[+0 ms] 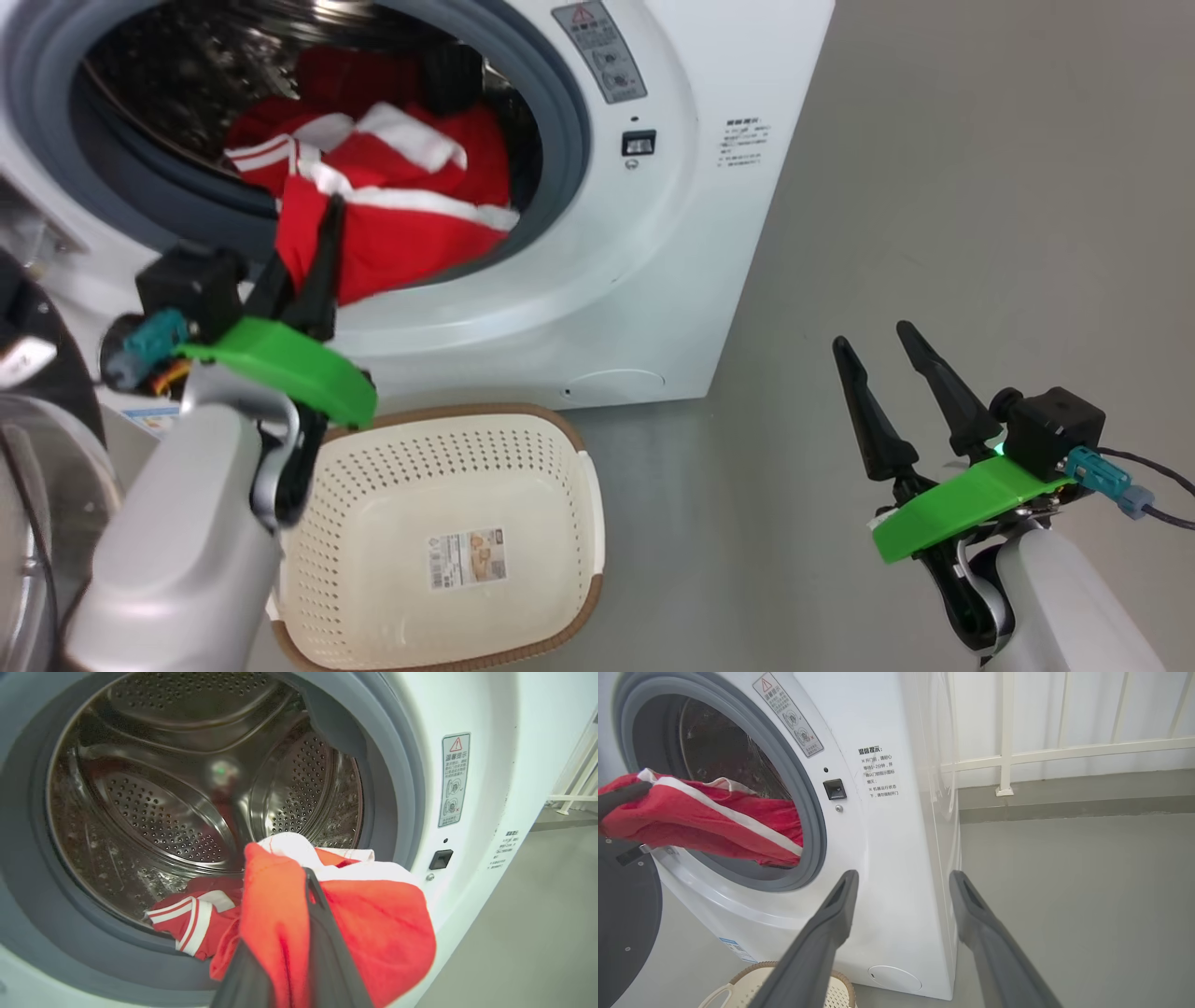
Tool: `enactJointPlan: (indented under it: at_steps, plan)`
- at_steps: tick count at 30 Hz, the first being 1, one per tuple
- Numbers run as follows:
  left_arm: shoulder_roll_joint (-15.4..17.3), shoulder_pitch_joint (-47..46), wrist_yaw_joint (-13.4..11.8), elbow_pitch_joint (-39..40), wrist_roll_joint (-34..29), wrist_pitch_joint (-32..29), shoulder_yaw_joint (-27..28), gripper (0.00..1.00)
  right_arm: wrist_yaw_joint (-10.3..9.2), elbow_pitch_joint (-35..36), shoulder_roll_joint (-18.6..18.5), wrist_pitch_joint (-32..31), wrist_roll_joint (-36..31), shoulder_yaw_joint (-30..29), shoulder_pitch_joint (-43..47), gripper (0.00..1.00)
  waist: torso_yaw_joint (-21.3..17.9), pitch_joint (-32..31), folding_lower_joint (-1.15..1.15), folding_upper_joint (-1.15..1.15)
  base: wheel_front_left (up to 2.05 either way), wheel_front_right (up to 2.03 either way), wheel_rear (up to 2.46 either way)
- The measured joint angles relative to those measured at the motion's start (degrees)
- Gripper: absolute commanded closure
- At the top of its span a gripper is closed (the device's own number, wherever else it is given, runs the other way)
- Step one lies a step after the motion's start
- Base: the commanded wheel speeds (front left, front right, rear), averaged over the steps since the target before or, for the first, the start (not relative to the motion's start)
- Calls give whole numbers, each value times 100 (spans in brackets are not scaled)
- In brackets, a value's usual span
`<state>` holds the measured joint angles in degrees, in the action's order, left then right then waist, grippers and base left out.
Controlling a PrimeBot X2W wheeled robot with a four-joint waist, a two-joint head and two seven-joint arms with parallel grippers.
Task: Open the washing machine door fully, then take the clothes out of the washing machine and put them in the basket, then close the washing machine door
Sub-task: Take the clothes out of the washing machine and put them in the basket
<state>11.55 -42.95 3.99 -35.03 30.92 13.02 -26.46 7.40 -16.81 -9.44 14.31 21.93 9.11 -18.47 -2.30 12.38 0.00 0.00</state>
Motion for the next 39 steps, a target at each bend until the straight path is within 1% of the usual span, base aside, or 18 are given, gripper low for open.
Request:
enactJointPlan:
  at_steps: [7, 12, 15, 18, 22, 26, 30, 34, 39]
  plan:
    - [397, 1037, -479, 1717, -1, -334, -24, 100, 0, -43, -63, 0, 44, -3, 210, 0, 152, -295, 0, 0, 0, 0, 0]
    - [662, 1527, -805, 2995, -58, -675, -23, 100, 0, -54, -127, 0, 45, -4, 322, 0, 290, -454, 0, 0, 0, 0, 0]
    - [769, 1746, -991, 3566, -59, -887, -30, 100, 0, -55, -130, 0, 55, 14, 332, 0, 363, -521, 0, 0, 0, 0, 0]
    - [821, 2003, -1106, 3893, -58, -988, -54, 100, 0, -57, -129, 0, 125, 41, 332, 0, 404, -566, 0, 0, 0, 0, 0]
    - [827, 2389, -1206, 3950, -46, -992, -85, 100, 0, -57, -126, 0, 140, 102, 332, 0, 391, -571, 0, 0, 0, 0, 0]
    - [822, 2596, -1205, 3877, 11, -922, -133, 100, 0, -56, -136, 0, 147, 107, 333, 0, 356, -547, 0, 0, 0, 0, 0]
    - [802, 2630, -1173, 3610, 56, -778, -164, 100, 0, -53, -143, 0, 155, 108, 333, 0, 315, -500, 0, 0, 0, 0, 0]
    - [746, 2630, -1057, 3154, 98, -608, -185, 100, 0, -45, -143, 0, 155, 112, 332, 0, 261, -430, 0, 0, 0, 0, 0]
    - [667, 2627, -849, 2386, 156, -367, -197, 100, 0, -38, -146, 0, 155, 113, 329, 0, 173, -314, 0, 0, 0, 0, 0]
